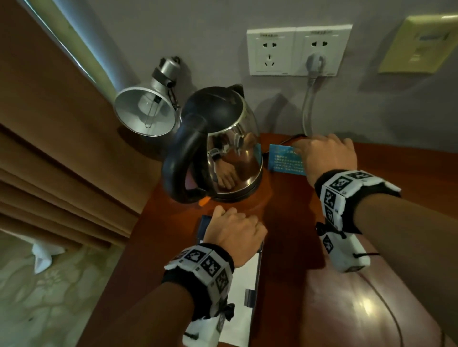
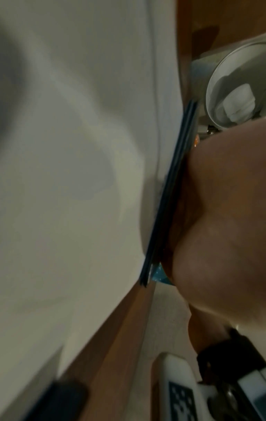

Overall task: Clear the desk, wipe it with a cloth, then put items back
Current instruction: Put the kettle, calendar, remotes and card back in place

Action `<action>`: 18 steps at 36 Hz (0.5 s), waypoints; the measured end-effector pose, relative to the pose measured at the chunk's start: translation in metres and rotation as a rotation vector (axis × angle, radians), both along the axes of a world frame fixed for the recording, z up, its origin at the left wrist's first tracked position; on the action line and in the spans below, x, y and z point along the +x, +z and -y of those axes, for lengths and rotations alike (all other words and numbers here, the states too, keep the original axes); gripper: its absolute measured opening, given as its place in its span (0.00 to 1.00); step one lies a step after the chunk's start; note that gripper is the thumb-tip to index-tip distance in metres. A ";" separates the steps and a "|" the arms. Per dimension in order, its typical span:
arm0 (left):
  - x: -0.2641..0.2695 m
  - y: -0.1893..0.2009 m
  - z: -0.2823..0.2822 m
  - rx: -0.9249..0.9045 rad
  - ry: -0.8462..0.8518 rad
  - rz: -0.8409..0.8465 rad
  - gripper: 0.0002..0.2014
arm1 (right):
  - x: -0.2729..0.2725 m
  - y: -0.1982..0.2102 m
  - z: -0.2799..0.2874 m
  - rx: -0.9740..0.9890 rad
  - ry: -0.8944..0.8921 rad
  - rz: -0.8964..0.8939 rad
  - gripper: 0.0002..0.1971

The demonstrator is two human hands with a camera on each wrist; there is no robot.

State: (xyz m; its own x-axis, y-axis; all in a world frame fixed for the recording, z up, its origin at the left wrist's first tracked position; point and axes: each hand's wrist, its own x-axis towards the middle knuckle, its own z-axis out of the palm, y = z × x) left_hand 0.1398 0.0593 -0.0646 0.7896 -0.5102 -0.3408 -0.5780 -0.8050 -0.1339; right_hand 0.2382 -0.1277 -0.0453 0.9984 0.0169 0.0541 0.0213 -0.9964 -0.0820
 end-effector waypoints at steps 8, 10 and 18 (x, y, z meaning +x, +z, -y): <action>0.006 -0.002 0.000 -0.017 -0.002 0.003 0.13 | 0.006 -0.005 -0.002 -0.001 0.021 0.007 0.18; 0.006 -0.003 0.000 -0.006 -0.015 0.001 0.12 | 0.005 -0.009 -0.001 0.021 0.017 -0.013 0.22; 0.002 -0.007 0.001 0.016 -0.020 0.026 0.12 | -0.003 -0.005 0.005 0.048 -0.003 -0.035 0.30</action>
State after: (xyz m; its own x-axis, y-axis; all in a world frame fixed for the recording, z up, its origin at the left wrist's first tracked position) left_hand 0.1415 0.0578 -0.0714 0.7881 -0.5209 -0.3281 -0.5902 -0.7909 -0.1619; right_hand 0.2348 -0.1323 -0.0505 0.9997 0.0125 0.0203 0.0151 -0.9913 -0.1306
